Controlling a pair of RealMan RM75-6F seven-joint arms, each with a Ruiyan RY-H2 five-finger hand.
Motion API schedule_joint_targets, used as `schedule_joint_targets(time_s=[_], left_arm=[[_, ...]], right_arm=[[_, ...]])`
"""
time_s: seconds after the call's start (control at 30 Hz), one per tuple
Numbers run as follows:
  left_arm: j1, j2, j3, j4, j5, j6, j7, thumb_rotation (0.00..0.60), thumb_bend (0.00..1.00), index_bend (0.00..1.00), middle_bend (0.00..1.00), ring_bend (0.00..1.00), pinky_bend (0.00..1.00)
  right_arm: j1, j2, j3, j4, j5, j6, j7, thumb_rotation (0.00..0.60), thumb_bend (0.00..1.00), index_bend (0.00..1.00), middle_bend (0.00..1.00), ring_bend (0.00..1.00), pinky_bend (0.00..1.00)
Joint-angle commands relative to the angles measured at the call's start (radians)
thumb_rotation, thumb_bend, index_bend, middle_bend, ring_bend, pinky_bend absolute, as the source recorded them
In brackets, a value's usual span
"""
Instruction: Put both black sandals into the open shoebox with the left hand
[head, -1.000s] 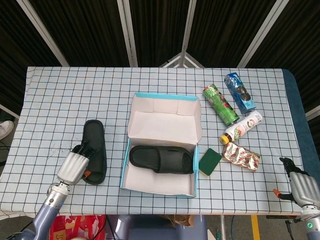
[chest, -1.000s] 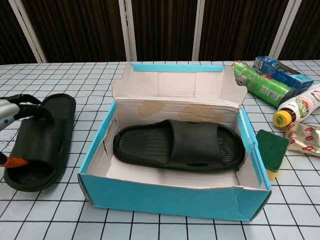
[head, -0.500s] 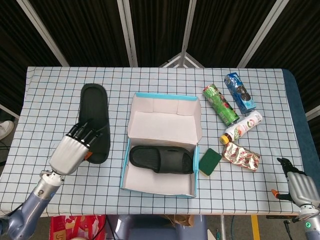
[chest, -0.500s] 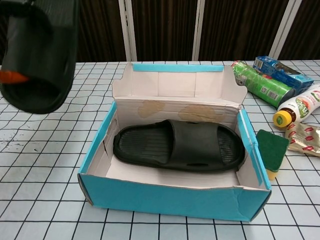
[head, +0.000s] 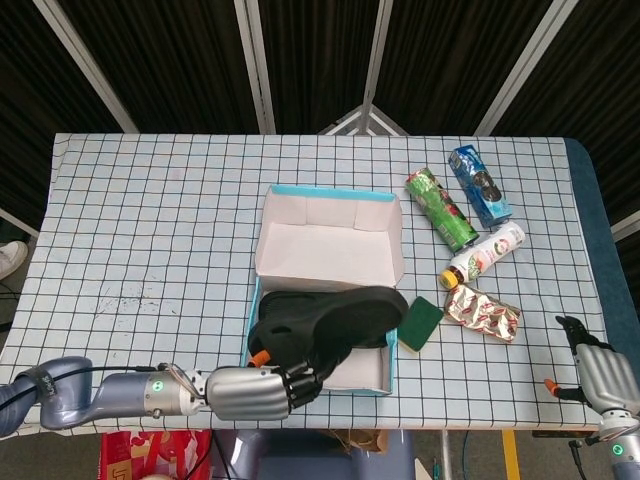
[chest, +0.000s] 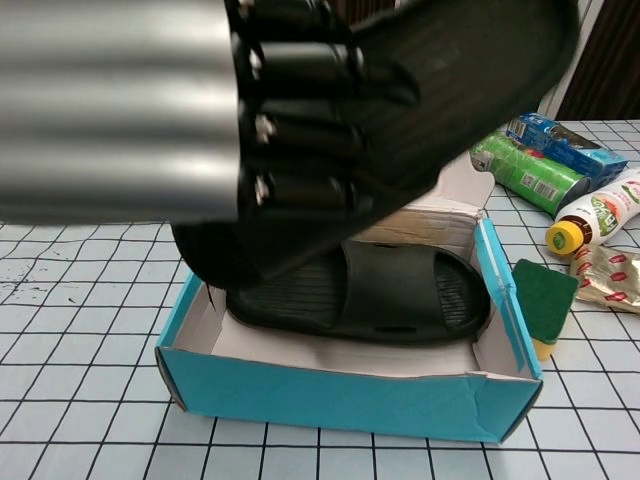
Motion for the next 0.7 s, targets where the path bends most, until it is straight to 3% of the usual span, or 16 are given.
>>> schedule_joint_targets(time_s=[0.03, 0.47, 0.7], left_arm=[[-0.063, -0.025, 0.034, 0.05, 0.028, -0.04, -0.065, 0.6, 0.42, 0.56, 0.52, 0.15, 0.29], [-0.173, -0.1, 0.099, 0.252, 0.049, -0.003, -0.22, 0.6, 0.42, 0.55, 0.52, 0.15, 0.3], [-0.212, -0.149, 0.147, 0.338, 0.088, 0.081, -0.285, 0.6, 0.42, 0.55, 0.52, 0.15, 0.3]], right_arm=[[0.0, 0.0, 0.0, 0.001, 0.003, -0.001, 0.001, 0.6, 0.23, 0.1, 0.1, 0.22, 0.25], [0.007, -0.001, 0.003, 0.008, 0.017, -0.015, 0.003, 0.6, 0.24, 0.11, 0.1, 0.22, 0.25], [0.009, -0.001, 0.004, 0.007, 0.025, -0.017, -0.002, 0.6, 0.24, 0.11, 0.1, 0.22, 0.25]])
